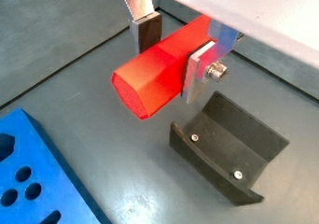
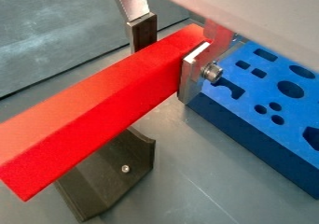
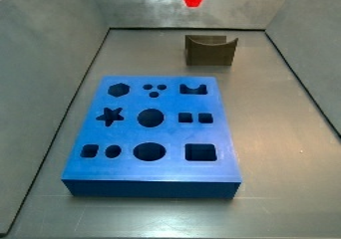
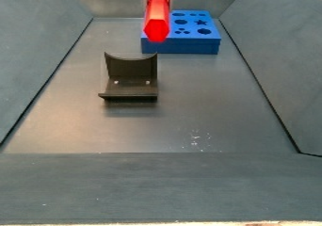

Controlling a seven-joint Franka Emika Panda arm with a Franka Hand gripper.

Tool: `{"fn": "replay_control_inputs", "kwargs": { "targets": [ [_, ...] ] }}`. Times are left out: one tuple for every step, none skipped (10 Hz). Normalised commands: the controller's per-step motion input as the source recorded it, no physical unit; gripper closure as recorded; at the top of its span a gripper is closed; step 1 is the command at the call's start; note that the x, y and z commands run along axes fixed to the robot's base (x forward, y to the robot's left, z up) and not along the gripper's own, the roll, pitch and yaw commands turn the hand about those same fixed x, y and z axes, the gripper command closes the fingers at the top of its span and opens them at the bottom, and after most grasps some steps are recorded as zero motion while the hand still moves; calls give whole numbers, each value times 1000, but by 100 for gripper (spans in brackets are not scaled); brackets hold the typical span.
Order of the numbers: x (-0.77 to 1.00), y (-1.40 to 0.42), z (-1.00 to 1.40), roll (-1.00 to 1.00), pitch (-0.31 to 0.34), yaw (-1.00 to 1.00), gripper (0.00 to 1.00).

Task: Pick up the hexagon object. Move up. Place the hexagon object on the fixture. Regrasp the hexagon object. Move to above the board. Insert the hexagon object.
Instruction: Place the hexagon object on the fixture.

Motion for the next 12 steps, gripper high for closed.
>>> {"fn": "replay_control_inputs", "kwargs": {
  "targets": [
    [930,538,105,-1000,-10,-39,100],
    [847,515,94,-1000,-5,-46,100],
    [753,391,58,-1000,10,-64,100],
    [625,184,26,-1000,31,-66,100],
    [563,131,18,-1000,37,-67,100],
    [427,91,6,-1000,55,-77,100],
    [323,72,0,-1000,69,-86,100],
    [188,55,-7,-992,85,-103,100],
    [91,50,-6,-816,83,-102,100],
    [34,46,2,-575,41,-102,100],
    [36,42,-2,-448,26,-103,100],
    [57,23,-8,-221,21,-88,100]
  ]
}}
